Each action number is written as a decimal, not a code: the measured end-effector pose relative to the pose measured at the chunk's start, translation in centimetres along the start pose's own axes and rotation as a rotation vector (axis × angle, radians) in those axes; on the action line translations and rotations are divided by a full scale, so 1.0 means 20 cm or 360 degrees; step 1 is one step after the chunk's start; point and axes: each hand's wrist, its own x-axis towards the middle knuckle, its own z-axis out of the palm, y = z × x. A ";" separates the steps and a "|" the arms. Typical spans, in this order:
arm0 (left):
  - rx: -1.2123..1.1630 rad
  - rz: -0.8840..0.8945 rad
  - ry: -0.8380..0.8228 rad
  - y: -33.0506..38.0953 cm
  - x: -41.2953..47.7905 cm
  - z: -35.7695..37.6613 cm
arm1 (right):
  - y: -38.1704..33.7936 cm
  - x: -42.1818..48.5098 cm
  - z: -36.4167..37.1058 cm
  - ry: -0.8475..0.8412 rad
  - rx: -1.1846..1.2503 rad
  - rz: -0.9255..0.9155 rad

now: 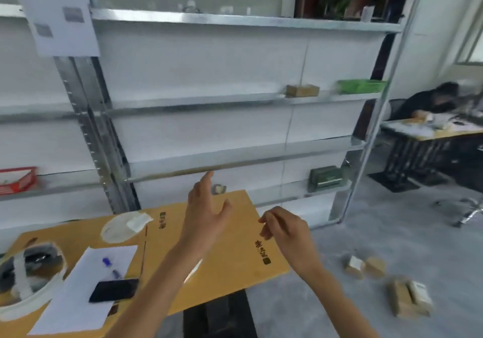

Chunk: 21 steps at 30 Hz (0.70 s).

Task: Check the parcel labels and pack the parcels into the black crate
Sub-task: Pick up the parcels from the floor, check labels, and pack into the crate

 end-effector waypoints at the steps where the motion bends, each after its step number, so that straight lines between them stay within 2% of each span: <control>1: -0.0050 0.0029 -0.0019 0.07 0.00 0.10 | 0.06 -0.01 -0.13 0.0060 0.0000 0.0043; 6: -0.0256 0.0041 -0.0124 0.39 -0.04 0.66 | 0.40 -0.16 -0.75 0.0307 -0.0056 0.0130; 13: -0.0408 0.0126 -0.0473 0.92 -0.10 1.54 | 0.81 -0.26 -1.58 0.0648 -0.0122 0.0267; 21: -0.0450 0.0246 -0.0825 1.28 -0.04 2.17 | 1.17 -0.28 -2.12 0.0957 -0.0106 0.0454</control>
